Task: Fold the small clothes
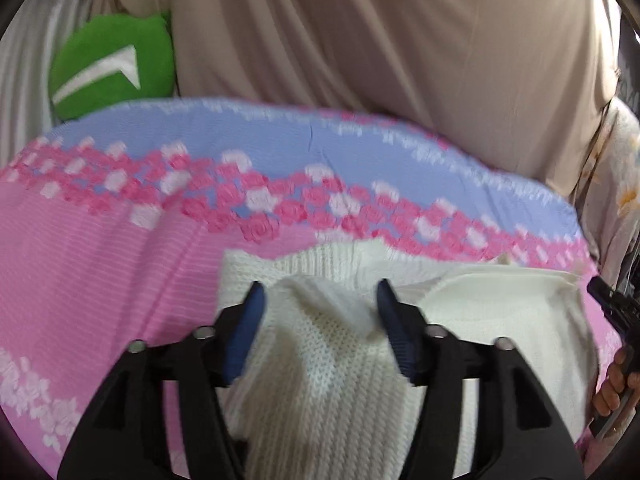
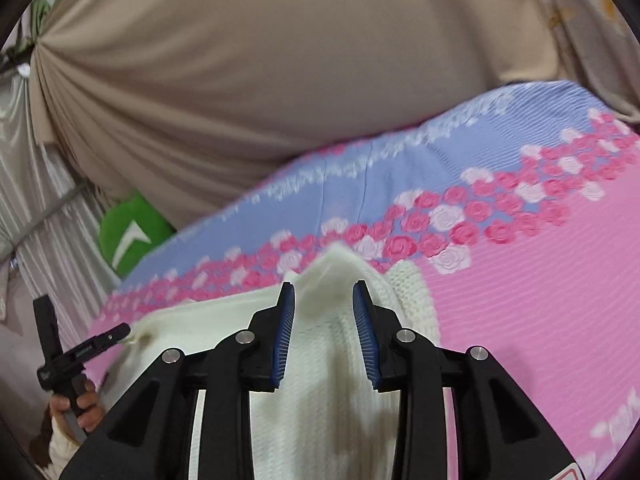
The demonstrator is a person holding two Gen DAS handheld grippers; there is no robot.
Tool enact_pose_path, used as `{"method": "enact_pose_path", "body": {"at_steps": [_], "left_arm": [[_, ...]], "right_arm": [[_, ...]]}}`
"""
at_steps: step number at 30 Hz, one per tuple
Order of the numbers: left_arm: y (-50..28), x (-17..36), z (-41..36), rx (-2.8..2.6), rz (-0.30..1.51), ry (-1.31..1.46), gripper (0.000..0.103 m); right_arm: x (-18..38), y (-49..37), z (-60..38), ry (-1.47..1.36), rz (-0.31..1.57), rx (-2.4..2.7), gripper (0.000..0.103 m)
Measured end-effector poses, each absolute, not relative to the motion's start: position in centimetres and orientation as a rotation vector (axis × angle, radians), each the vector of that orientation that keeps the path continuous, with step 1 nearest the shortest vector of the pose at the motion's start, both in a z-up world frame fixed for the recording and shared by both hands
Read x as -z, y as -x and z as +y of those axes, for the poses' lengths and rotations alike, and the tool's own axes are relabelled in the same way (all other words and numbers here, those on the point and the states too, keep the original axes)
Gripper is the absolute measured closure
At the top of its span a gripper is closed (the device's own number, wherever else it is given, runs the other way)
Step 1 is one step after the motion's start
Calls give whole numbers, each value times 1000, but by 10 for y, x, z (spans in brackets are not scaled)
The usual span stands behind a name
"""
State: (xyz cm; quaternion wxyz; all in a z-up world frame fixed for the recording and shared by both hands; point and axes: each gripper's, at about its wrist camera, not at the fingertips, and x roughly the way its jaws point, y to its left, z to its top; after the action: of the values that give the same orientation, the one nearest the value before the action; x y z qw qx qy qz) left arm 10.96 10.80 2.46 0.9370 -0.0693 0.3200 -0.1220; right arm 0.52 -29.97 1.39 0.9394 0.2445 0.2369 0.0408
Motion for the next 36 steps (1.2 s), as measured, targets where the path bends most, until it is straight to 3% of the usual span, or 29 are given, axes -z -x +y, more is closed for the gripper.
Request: {"method": "enact_pose_path", "body": {"at_steps": [6,11,14,18,20,22,27,30,32,34,36], "left_arm": [[-26,-54,90,373,632,57,38],[12,-18,39,450,749,-76,39],[16,7,34,380,798,-130,44],[7,27,76,228,873,-104,45],[9,29,101,218,879,-68,54],[15,27,113,199,882,-68,55],[27,21,123,187,891,-36,55],[22,0,124,232,860,19,52],[9,-18,120,236,809,18,41],[-14,-36,115,243,766,32,34],[-41,-47,110,239,742,45,28]], "right_arm": [[-15,60,-222,-375,574,-293,71],[11,75,-142,-231,713,-463,73],[31,72,-128,-147,805,-394,79],[41,85,-172,-196,834,-264,87],[42,99,-206,-218,828,-154,90],[46,115,-240,-264,826,-77,103],[43,138,-288,-353,805,48,103],[23,134,-296,-368,747,52,86],[1,121,-299,-367,678,42,79],[-16,99,-296,-364,630,9,62],[-26,70,-294,-343,614,-4,57]]}}
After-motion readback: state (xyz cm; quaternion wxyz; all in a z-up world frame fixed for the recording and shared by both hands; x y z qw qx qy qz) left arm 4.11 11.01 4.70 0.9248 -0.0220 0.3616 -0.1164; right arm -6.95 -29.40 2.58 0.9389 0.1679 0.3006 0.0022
